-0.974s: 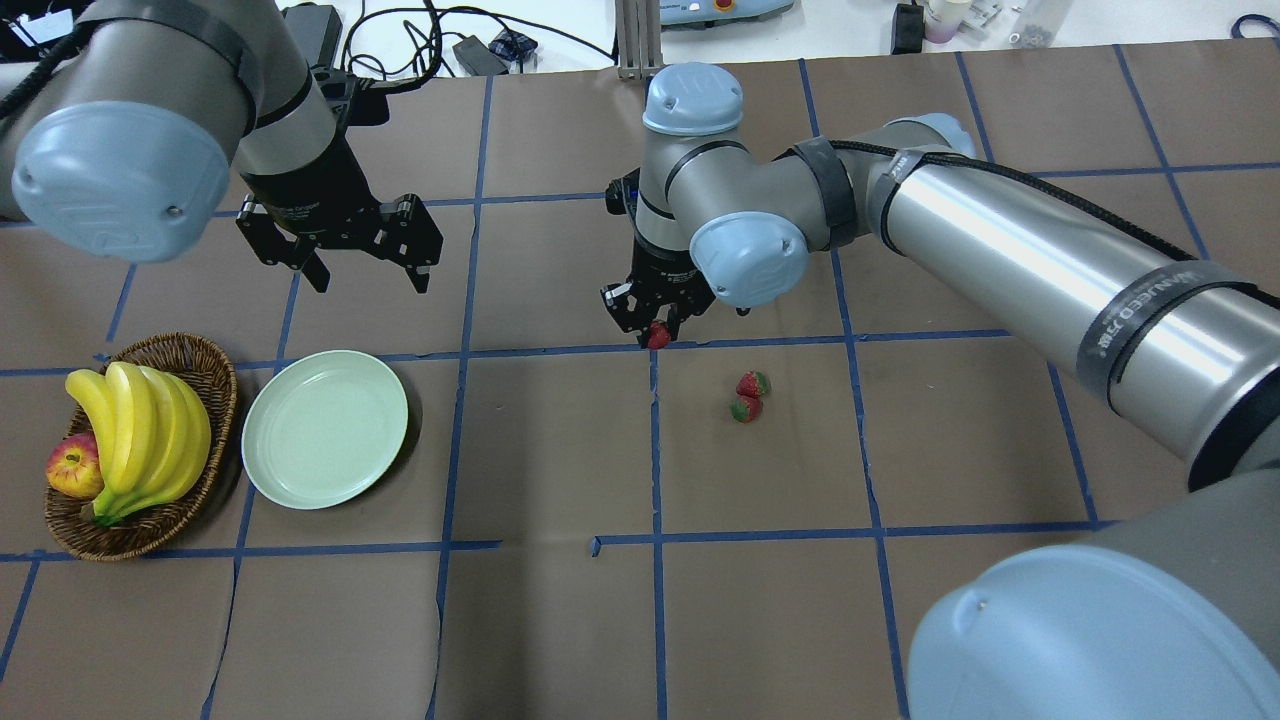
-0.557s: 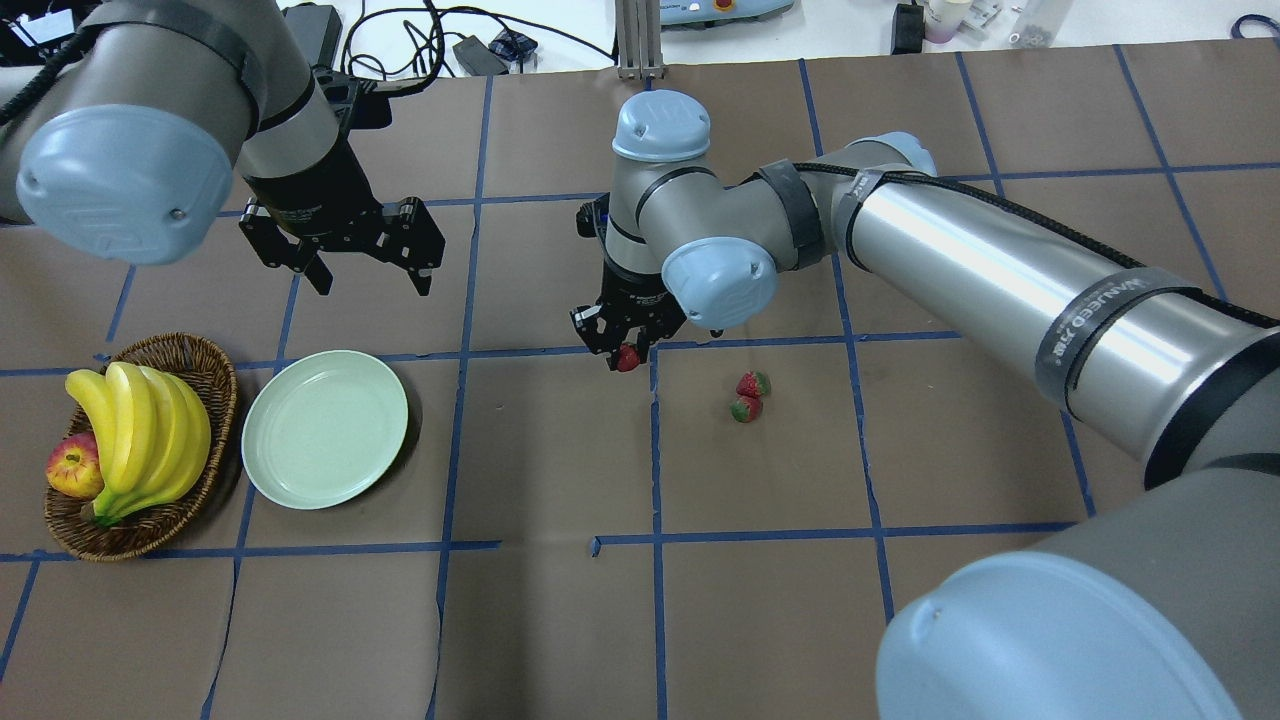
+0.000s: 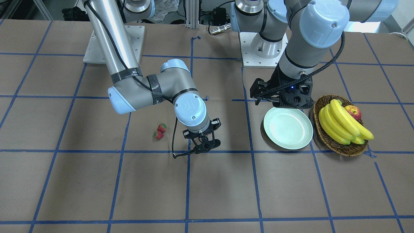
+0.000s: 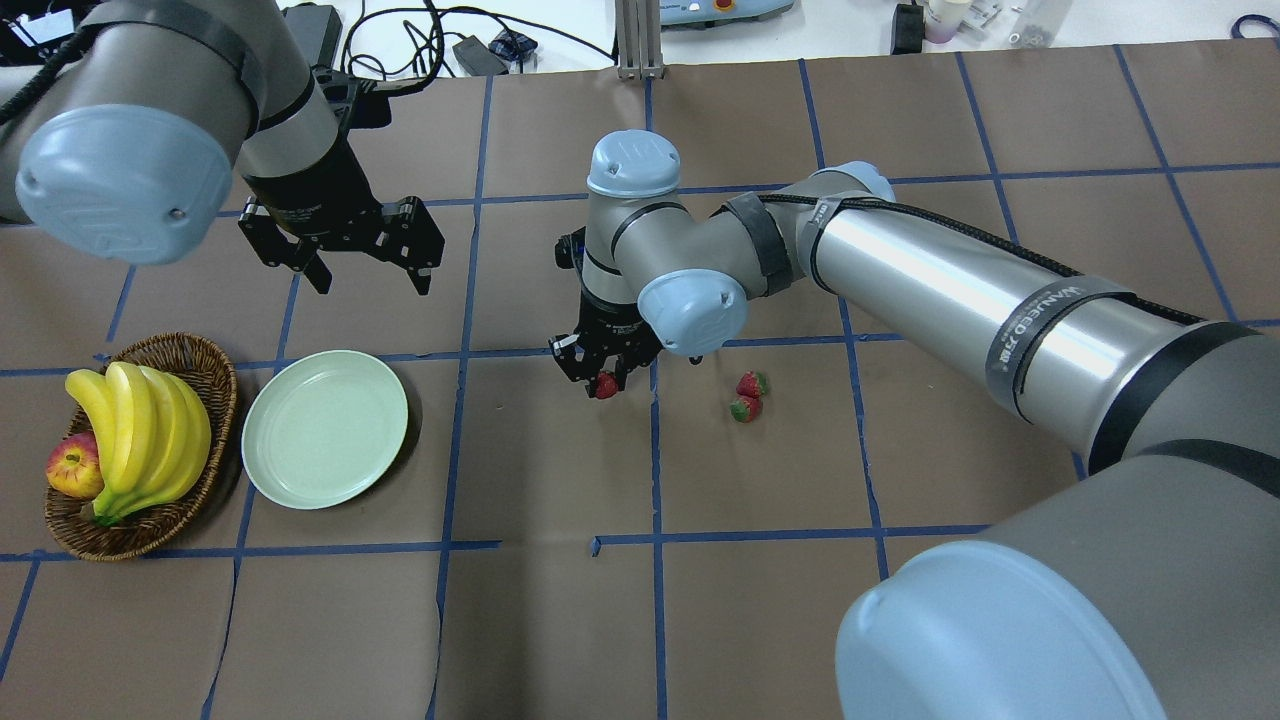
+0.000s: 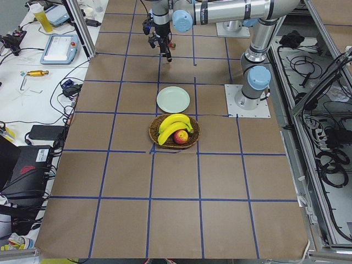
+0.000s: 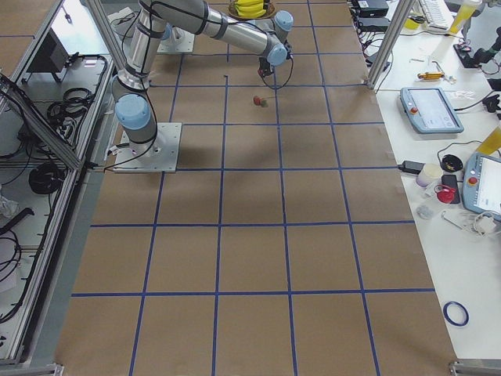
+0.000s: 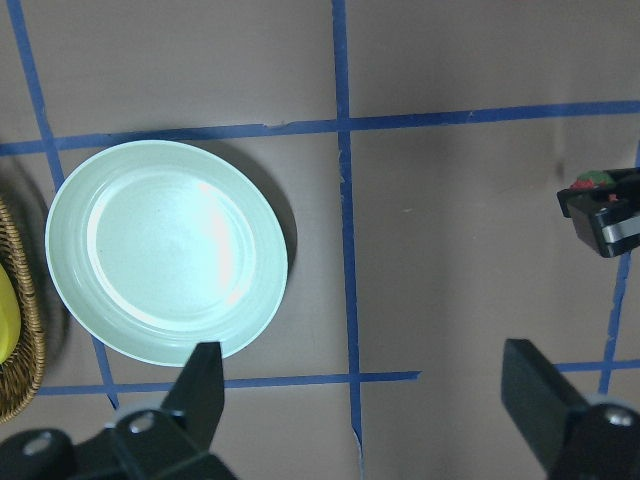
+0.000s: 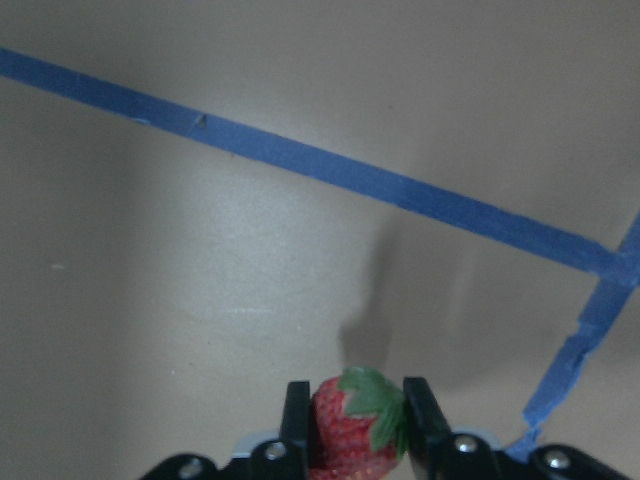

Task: Collect all strawberries into plate
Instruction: 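Carry the strawberry toward the plate and release it on the table, then move the right gripper back over the remaining two strawberries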

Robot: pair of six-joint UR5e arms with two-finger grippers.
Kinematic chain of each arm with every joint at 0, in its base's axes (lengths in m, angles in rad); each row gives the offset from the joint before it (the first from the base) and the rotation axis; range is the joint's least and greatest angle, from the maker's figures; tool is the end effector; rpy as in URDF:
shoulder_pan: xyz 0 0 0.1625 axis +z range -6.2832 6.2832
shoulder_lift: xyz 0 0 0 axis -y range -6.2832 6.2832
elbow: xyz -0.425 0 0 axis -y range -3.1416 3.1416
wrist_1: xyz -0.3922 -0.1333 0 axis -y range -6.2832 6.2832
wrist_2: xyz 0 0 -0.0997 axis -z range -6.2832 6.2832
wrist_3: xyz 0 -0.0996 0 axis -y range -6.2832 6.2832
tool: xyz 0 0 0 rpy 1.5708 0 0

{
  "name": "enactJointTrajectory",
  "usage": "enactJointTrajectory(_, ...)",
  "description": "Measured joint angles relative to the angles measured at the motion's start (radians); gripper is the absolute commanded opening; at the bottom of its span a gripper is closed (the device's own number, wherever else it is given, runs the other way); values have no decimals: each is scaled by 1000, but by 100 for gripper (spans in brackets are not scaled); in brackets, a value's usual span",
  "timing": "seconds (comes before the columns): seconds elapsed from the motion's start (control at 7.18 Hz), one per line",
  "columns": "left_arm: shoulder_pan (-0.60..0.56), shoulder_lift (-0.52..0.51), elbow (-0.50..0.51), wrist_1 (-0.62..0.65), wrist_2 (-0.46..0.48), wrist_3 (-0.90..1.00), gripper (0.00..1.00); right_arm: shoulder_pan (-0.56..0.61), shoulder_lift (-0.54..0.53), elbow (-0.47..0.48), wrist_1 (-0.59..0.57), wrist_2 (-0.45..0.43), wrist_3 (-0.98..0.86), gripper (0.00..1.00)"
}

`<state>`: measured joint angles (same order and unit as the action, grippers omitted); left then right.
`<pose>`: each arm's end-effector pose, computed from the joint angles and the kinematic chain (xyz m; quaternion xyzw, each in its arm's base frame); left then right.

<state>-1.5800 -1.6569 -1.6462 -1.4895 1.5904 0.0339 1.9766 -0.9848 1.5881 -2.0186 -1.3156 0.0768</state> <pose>-0.1361 -0.5138 0.4156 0.0219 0.9989 0.0402 0.0093 0.3988 -0.5269 0.1834 -0.1522 0.9771 0.1051 0.1048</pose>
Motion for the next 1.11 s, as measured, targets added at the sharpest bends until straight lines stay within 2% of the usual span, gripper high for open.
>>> enactJointTrajectory(0.14, 0, 0, -1, 0, -1, 0, 100, 0, 2, 4, 0, 1, 0, 85)
enactJointTrajectory(0.28, 0, -1, -1, 0, -1, 0, 100, 1, -1, 6, 3, 2, 4, 99)
enactJointTrajectory(0.7, 0, -1, 2, 0, 1, 0, 100, 1, -38, -2, 11, -9, 12, 100)
enactJointTrajectory(1.11, -3, -1, 1, 0, 1, -1, 100, -41, -140, -18, 53, -129, 31, 100)
